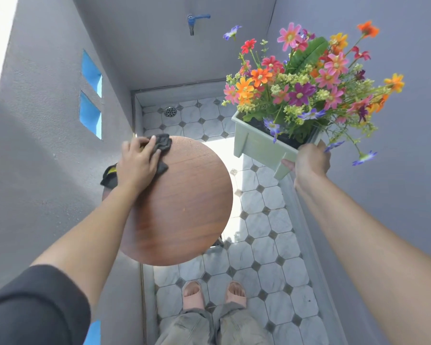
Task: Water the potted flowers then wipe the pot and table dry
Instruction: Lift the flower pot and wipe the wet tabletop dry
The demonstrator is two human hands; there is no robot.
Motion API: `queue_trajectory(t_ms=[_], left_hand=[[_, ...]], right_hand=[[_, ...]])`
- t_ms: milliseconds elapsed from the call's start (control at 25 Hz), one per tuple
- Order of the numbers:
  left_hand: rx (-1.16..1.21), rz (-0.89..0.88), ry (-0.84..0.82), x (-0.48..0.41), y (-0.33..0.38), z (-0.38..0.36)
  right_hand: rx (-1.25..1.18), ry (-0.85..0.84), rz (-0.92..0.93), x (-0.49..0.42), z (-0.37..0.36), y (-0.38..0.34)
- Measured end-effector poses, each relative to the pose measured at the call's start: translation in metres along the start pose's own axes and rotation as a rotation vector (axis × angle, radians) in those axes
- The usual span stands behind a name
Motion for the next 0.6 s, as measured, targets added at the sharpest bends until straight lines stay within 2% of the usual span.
queue_trajectory(t_ms=[80, 240, 320, 440, 600], left_hand=[[0.043, -0.047, -0.043, -0.037, 0.023, -0.006], [0.158, -0.575, -0.071, -0.024, 0.137, -0.025], [0.22, -0.771, -0.099, 0.016, 0.162, -0.019], [0.321, -0.897, -0.198, 0.075, 0.18, -0.003], [0.369, -1.02, -0.314, 0.148, 0.166, 0.022]], right_hand=[[-0.007, -0.007, -0.013, 0.002, -0.001, 0.002], [-0.154, 0.058, -0.081, -0.003, 0.001, 0.002], [-0.088, 0.066, -0.05, -0.003, 0.001, 0.001], [-0.098, 0.101, -0.065, -0.003, 0.002, -0.001], [-0.124, 0.064, -0.032, 0.01, 0.0, -0.01]])
Point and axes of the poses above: each hand's wrist, its own x-axis away from the middle knuckle, its own z-axis out of the back of the hand, y = z × x, the point moved 6 cm from there along -x, towards the middle knuckle, and after that the axes turned 13 degrees about -z, right-handed, at the moved point
